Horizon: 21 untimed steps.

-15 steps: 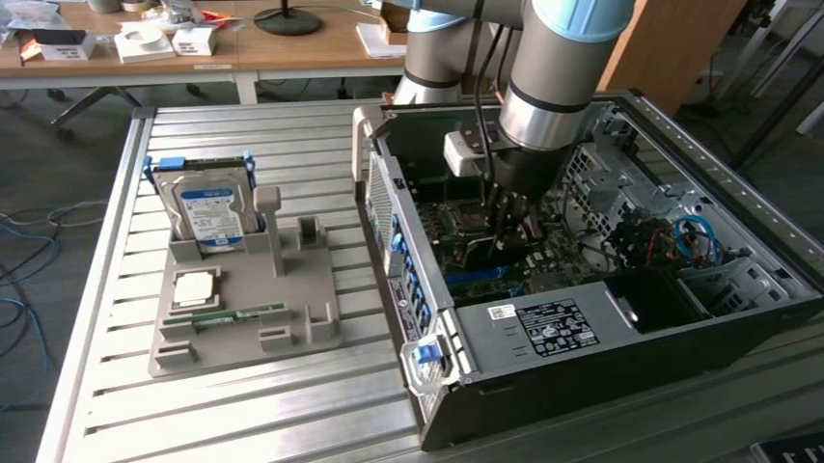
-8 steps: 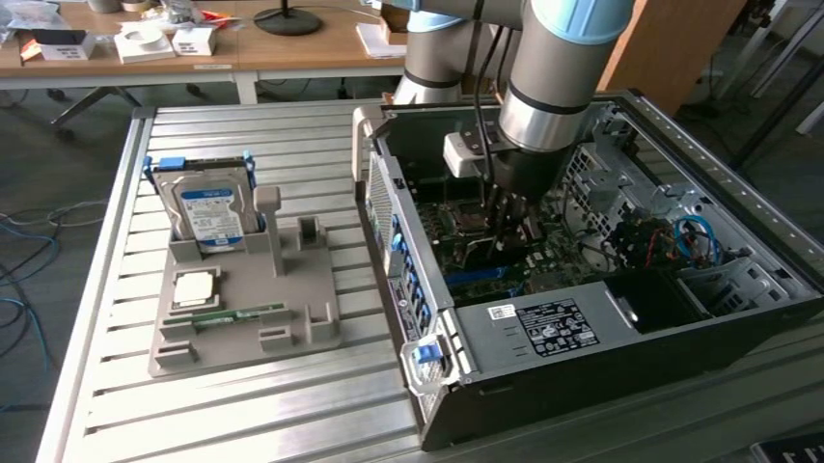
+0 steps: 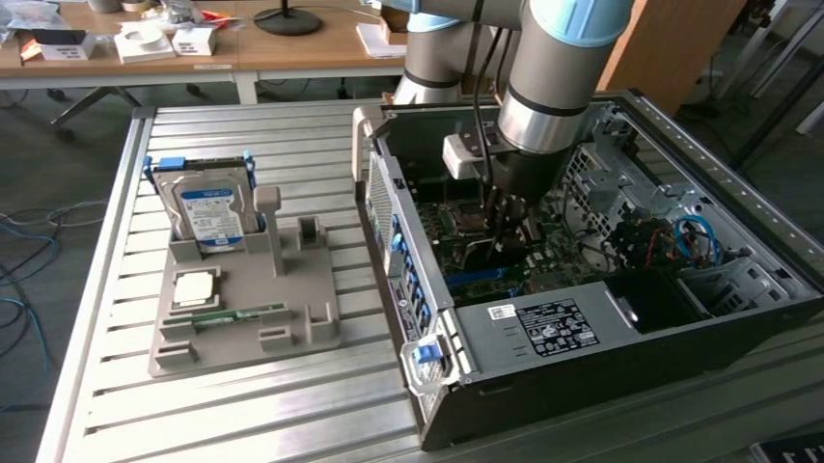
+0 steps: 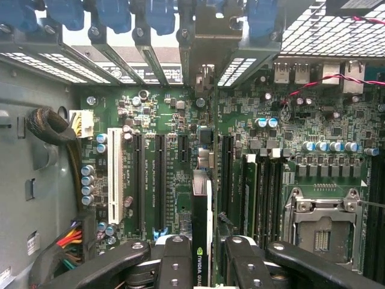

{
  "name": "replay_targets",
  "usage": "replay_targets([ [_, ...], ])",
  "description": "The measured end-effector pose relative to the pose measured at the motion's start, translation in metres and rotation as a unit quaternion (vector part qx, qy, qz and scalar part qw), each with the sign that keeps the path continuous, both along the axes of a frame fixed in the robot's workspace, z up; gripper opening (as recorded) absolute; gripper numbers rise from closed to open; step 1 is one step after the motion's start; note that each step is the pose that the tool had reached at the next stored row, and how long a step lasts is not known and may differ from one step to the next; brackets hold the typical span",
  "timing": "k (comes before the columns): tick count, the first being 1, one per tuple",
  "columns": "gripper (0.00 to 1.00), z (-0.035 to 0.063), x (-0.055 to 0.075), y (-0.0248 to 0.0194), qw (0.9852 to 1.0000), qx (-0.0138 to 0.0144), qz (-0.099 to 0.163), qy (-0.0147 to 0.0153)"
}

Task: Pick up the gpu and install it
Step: 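Insert the gpu into the slot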

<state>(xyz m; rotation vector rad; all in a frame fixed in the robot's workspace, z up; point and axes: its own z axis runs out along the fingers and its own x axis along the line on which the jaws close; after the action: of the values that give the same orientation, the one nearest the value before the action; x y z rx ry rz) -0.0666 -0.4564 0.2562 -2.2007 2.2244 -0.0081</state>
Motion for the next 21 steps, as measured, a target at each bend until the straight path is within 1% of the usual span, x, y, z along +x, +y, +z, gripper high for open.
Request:
replay_targets([
  [21,0.26,-0.0025,-0.0001,0.0000,1.0000,0.0000,0.000,0.0000],
])
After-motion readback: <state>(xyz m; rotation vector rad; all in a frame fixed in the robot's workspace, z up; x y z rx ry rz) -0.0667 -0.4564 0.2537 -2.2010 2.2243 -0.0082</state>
